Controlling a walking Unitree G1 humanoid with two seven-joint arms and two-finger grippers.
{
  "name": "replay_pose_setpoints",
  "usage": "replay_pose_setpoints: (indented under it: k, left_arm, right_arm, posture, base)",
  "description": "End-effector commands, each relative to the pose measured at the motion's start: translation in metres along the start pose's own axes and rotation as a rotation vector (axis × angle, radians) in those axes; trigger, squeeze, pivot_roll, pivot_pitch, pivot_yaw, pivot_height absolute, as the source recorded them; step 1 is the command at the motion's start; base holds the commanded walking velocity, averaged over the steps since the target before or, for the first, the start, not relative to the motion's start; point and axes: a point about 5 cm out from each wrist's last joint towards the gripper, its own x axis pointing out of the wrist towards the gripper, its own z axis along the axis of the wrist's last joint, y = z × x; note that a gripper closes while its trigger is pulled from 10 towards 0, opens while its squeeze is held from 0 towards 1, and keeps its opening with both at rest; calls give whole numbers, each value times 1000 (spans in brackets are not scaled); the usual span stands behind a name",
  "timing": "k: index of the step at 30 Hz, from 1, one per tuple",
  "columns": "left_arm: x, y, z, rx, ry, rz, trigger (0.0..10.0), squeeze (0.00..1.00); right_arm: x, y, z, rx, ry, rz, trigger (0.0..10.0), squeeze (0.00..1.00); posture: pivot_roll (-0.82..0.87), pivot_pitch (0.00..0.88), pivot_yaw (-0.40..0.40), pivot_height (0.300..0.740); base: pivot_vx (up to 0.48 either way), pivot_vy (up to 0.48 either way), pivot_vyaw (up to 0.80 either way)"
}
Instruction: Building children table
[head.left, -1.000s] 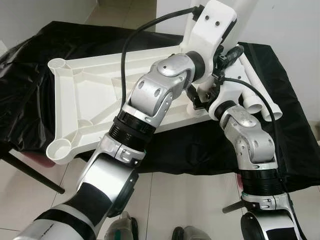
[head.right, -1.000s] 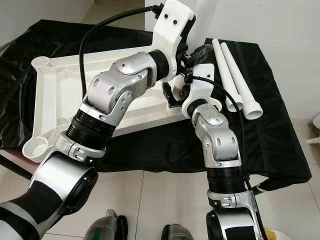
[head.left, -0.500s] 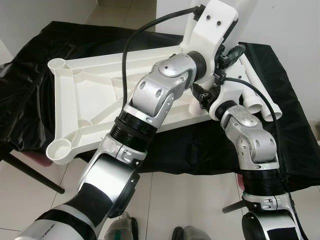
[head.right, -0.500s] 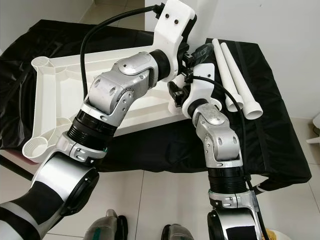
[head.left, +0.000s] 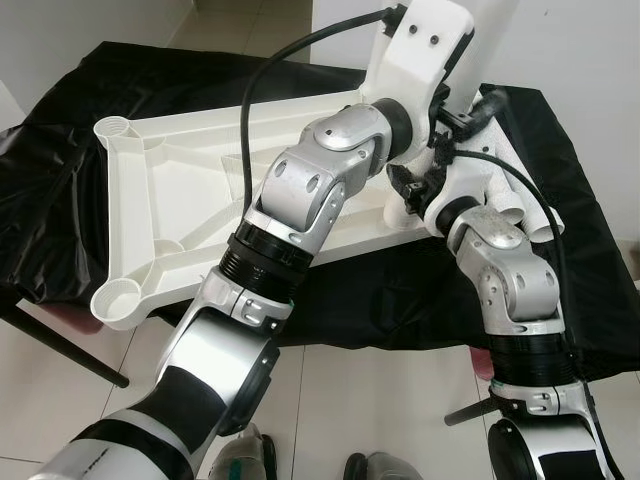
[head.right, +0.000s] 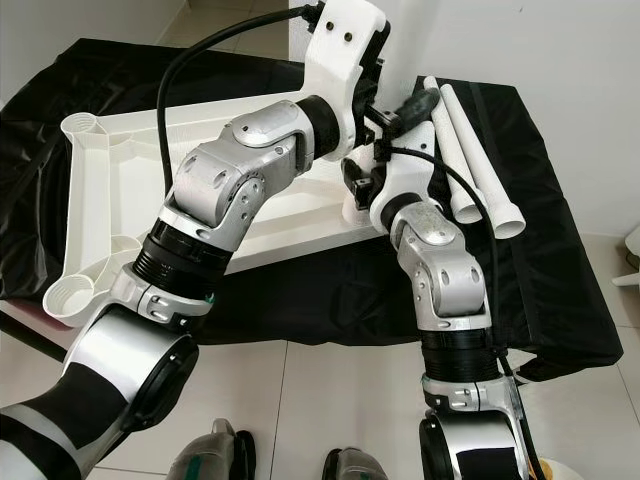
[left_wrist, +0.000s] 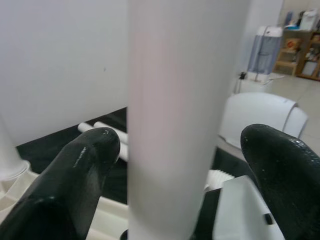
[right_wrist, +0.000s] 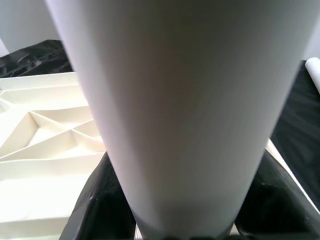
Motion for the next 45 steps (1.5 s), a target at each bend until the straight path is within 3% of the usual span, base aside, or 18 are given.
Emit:
replay_pose_setpoints:
  k: [1,4,5,6,7,11,17,20,21,23,30,34,37,40,45]
  left_arm:
    - [-1,-4,4,-18,-5,-69,10000,1000]
    - [-4,-4,5,-63,-17,-89,10000,1000]
    - [-6,-3,8,-93,-39,-84,10000,388]
    - [-6,-3,8,-93,-39,-84,10000,388]
    - [-11,1,13,-159,-86,-83,10000,0]
    - [-20,8,15,-204,-121,-70,10000,0]
    - [-26,17,8,-193,-110,-6,10000,0]
    - [-30,21,-1,-189,-84,36,10000,0]
    - [-36,22,-19,-154,-36,79,10000,0]
    - [-39,23,-29,-147,-9,103,10000,0]
    - [-48,25,-53,-128,56,153,10000,0]
    - [-55,26,-69,-74,99,187,10000,0]
    - [-62,25,-78,-50,103,182,10000,0]
    - [-67,18,-90,-138,113,131,10000,0]
    - [-68,4,-105,-148,156,74,10000,0]
  right_arm:
    - [1,-3,0,5,5,-18,10000,0]
    - [1,-5,0,29,2,-37,10000,0]
    - [2,-6,0,35,2,-46,10000,0]
    - [2,-6,0,35,2,-46,10000,0]
    - [2,-9,-1,42,5,-65,10000,0]
    - [2,-14,-1,44,4,-92,10000,0]
    - [2,-24,0,37,-9,-139,10000,0]
    - [1,-32,1,31,-18,-173,10000,0]
    - [0,-40,0,31,-24,-209,10000,0]
    - [-1,-45,-1,40,-30,-230,10000,0]
    - [-3,-56,-4,30,-43,-270,10000,0]
    - [-3,-61,-4,21,-63,-287,10000,0]
    - [-4,-64,-5,31,-67,-297,10000,0]
    - [-4,-66,-7,46,-75,-285,10000,0]
    - [-3,-66,-7,51,-89,-279,10000,0]
  posture:
    - [-1,79,-12,740]
    - [1,81,-13,740]
    - [4,84,-12,740]
    - [4,84,-12,740]
    - [4,88,-12,740]
    - [9,89,-11,740]
    - [9,85,-9,740]
    - [7,83,-10,740]
    - [3,80,-11,740]
    - [1,80,-11,740]
    - [-6,74,-16,740]
    - [-11,69,-15,740]
    - [-17,62,-17,740]
    - [-20,58,-17,740]
    - [-22,49,-14,740]
  base:
    - [0,0,0]
    - [0,0,0]
    - [0,0,0]
    - [0,0,0]
    - [0,0,0]
    - [0,0,0]
    - [0,0,0]
    - [0,0,0]
    - [0,0,0]
    - [0,0,0]
    - [0,0,0]
    - [0,0,0]
    - [0,0,0]
    - [0,0,0]
    - [0,0,0]
